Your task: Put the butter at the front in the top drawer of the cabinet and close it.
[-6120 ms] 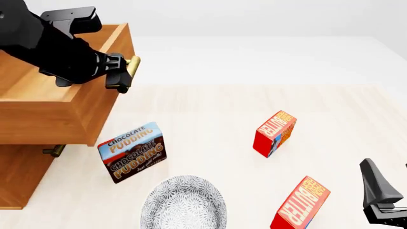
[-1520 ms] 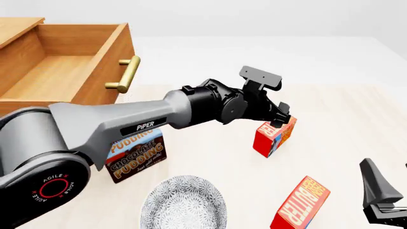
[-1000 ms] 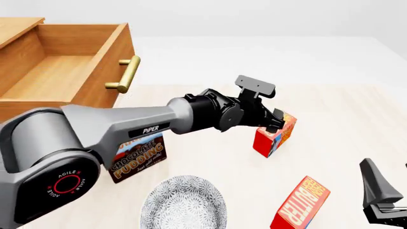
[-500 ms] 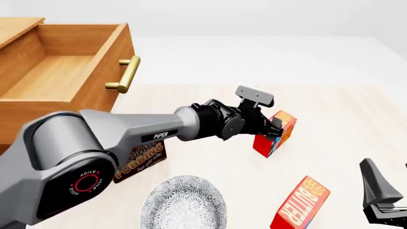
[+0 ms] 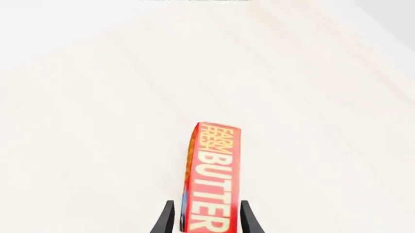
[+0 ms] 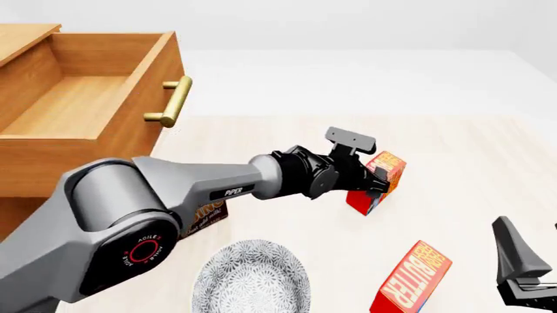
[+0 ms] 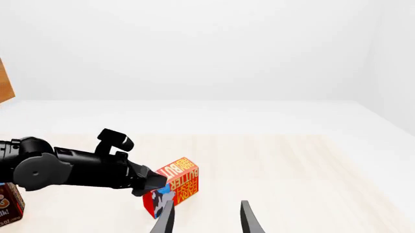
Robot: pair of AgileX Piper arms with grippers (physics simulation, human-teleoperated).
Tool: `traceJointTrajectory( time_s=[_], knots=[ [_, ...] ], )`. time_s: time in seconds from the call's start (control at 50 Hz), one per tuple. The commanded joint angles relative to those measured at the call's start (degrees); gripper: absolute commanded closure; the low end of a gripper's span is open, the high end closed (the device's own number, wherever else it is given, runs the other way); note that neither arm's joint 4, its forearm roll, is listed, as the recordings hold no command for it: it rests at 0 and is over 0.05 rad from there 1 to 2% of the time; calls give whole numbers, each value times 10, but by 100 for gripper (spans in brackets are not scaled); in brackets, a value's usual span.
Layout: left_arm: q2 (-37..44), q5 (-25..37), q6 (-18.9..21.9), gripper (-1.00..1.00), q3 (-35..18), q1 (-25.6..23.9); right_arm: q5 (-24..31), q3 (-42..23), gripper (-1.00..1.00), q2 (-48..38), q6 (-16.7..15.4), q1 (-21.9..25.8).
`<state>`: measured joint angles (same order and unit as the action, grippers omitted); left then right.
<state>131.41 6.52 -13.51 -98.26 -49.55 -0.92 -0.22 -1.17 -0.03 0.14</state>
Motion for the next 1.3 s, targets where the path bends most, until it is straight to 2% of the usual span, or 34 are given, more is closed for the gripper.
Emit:
traceJointTrajectory(
  time_s=[0.02, 0.38, 0.74, 0.76, 1.08, 1.1, 1.18, 1.3],
  knots=[
    [24, -5, -8, -100, -2, -5, 2, 1, -100, 2, 0, 0],
    [63, -5, -15, -100, -29, -13, 2, 1, -100, 2, 0, 0],
    [102, 26, -12, -100, -91, -13, 2, 1, -100, 2, 0, 0],
    [103, 27, -12, 100, -94, -12, 2, 1, -100, 2, 0, 0],
    [60, 47, 7, 100, -87, -9, 2, 1, -100, 2, 0, 0],
    [14, 63, 18, 100, -66, -9, 2, 1, -100, 2, 0, 0],
    [-12, 69, 21, 100, -49, -12, 2, 1, -100, 2, 0, 0],
    [-93, 79, 25, 100, 0, -18, 2, 1, -100, 2, 0, 0]
  ],
)
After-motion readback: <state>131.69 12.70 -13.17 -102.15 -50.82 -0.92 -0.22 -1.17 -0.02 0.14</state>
